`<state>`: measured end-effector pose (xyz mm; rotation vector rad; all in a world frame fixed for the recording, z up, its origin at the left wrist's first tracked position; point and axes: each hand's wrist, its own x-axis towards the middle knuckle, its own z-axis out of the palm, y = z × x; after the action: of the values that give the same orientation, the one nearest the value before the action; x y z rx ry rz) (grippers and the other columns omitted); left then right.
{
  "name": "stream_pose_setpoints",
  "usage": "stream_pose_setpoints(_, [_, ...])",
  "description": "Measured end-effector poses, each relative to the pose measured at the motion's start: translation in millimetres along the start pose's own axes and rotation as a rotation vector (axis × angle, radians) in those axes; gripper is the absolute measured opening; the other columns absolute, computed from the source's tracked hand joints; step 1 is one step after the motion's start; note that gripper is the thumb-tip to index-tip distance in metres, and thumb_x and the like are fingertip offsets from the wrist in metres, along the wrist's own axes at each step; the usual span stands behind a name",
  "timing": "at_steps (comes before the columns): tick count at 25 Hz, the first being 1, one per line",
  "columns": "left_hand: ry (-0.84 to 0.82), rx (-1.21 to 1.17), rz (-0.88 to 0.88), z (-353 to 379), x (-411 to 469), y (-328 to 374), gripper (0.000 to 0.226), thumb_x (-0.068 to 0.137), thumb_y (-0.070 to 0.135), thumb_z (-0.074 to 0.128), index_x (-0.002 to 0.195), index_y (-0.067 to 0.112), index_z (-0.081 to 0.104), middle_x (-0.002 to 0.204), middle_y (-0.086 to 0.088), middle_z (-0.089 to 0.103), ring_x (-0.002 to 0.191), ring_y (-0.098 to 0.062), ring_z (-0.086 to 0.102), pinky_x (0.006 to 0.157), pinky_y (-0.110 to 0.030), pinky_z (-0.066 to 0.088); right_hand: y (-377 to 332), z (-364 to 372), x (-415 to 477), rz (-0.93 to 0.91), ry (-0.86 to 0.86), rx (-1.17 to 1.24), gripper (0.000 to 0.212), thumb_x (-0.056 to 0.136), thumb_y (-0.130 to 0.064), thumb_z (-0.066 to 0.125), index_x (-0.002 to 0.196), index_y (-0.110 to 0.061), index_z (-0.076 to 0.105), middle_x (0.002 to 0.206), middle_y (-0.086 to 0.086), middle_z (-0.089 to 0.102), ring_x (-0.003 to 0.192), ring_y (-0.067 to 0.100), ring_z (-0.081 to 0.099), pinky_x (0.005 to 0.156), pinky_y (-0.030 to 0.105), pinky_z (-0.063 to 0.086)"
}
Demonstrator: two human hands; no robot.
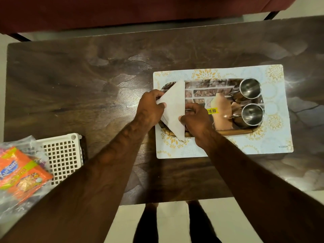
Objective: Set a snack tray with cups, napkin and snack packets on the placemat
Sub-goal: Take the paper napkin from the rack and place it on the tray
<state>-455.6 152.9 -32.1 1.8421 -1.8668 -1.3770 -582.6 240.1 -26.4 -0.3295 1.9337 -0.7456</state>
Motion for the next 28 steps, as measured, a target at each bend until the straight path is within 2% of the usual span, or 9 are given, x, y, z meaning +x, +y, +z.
stream_pose_setpoints(6, [0.02, 0.029, -0.028, -1.2, 2.6, -4.9, 0.033, 0.092, 0.012, 0.068, 0.125, 0.015, 0.064, 0.121, -0.007, 0.068, 0.098, -0.017, 0.06, 0.062, -0.013, 0.045, 0.2, 3.6, 1.3, -0.032, 0.028, -0.034, 0.048, 0.087, 0.001, 0.068, 0.131, -0.017, 0.068, 0.12, 0.007, 0.075, 0.109, 0.026, 0.071, 0.09, 0.051, 0.063])
stream_pose_setpoints(10, [0.015, 0.036, -0.04, -5.4, -0.7, -12.0, 0.036, 0.091, 0.016, 0.07, 0.125, 0.02, 0.062, 0.122, -0.011, 0.062, 0.106, -0.023, 0.063, 0.08, -0.028, 0.057, 4.0, 6.6, -1.0, -0.024, 0.054, -0.017, 0.053, 0.084, -0.003, 0.069, 0.134, -0.022, 0.066, 0.117, 0.004, 0.074, 0.107, 0.025, 0.072, 0.089, 0.051, 0.064])
stream_pose_setpoints(12, [0.026, 0.02, -0.053, -11.0, -4.1, -19.3, 0.038, 0.089, 0.015, 0.071, 0.125, 0.019, 0.062, 0.121, -0.012, 0.061, 0.101, -0.02, 0.063, 0.078, -0.023, 0.053, 3.6, 7.8, -5.0, -0.056, 0.128, -0.044, 0.054, 0.082, -0.008, 0.066, 0.133, -0.024, 0.065, 0.119, 0.003, 0.073, 0.109, 0.022, 0.07, 0.086, 0.042, 0.064])
stream_pose_setpoints(14, [0.041, 0.006, -0.062, -17.5, -9.3, -25.8, 0.035, 0.088, 0.013, 0.071, 0.121, 0.02, 0.063, 0.119, -0.011, 0.061, 0.089, -0.012, 0.059, 0.068, -0.009, 0.046, -1.2, 9.5, -11.1, -0.147, 0.228, -0.165, 0.051, 0.079, -0.013, 0.064, 0.128, -0.028, 0.067, 0.121, -0.002, 0.07, 0.108, 0.016, 0.069, 0.075, 0.025, 0.057])
stream_pose_setpoints(16, [0.069, -0.015, -0.069, -29.5, -16.6, -33.5, 0.029, 0.088, 0.014, 0.071, 0.114, 0.022, 0.064, 0.115, -0.008, 0.061, 0.081, -0.006, 0.056, 0.055, -0.001, 0.04, -10.5, 21.2, -21.8, -0.275, 0.253, -0.292, 0.049, 0.078, -0.016, 0.065, 0.124, -0.032, 0.066, 0.122, -0.004, 0.065, 0.109, 0.015, 0.066, 0.084, 0.026, 0.055])
stream_pose_setpoints(18, [0.116, -0.044, -0.074, -44.6, -26.3, -42.3, 0.026, 0.087, 0.016, 0.072, 0.11, 0.025, 0.064, 0.113, -0.007, 0.062, 0.079, -0.005, 0.055, 0.056, -0.002, 0.038, -21.3, 41.2, -34.6, -0.386, 0.182, -0.336, 0.047, 0.08, -0.014, 0.066, 0.122, -0.034, 0.066, 0.121, -0.003, 0.062, 0.112, 0.019, 0.065, 0.095, 0.037, 0.056])
stream_pose_setpoints(22, [0.201, -0.148, -0.103, -76.5, -50.6, -61.2, 0.028, 0.084, 0.013, 0.073, 0.109, 0.023, 0.065, 0.11, -0.01, 0.065, 0.091, -0.02, 0.065, 0.083, -0.033, 0.057, -34.2, 88.4, -62.2, -0.529, -0.037, -0.364, 0.042, 0.082, -0.005, 0.065, 0.117, -0.029, 0.069, 0.113, -0.003, 0.064, 0.109, 0.019, 0.065, 0.097, 0.04, 0.056])
stream_pose_setpoints(24, [0.276, -0.218, -0.14, -105.8, -68.5, -81.3, 0.026, 0.084, 0.009, 0.069, 0.107, 0.021, 0.066, 0.109, -0.013, 0.064, 0.094, -0.026, 0.067, 0.089, -0.043, 0.058, -35.0, 120.7, -81.3, -0.574, -0.132, -0.396, 0.043, 0.08, -0.002, 0.065, 0.111, -0.031, 0.07, 0.108, -0.007, 0.062, 0.104, 0.016, 0.066, 0.096, 0.04, 0.057])
stream_pose_setpoints(28, [0.495, -0.269, -0.18, -171.7, -110.9, -136.4, 0.027, 0.083, 0.0, 0.059, 0.105, 0.014, 0.067, 0.1, -0.011, 0.065, 0.087, -0.022, 0.062, 0.088, -0.042, 0.055, -28.9, 185.7, -116.9, -0.607, -0.348, -0.465, 0.042, 0.08, 0.001, 0.065, 0.106, -0.032, 0.068, 0.111, 0.002, 0.067, 0.096, 0.019, 0.066, 0.093, 0.046, 0.057])
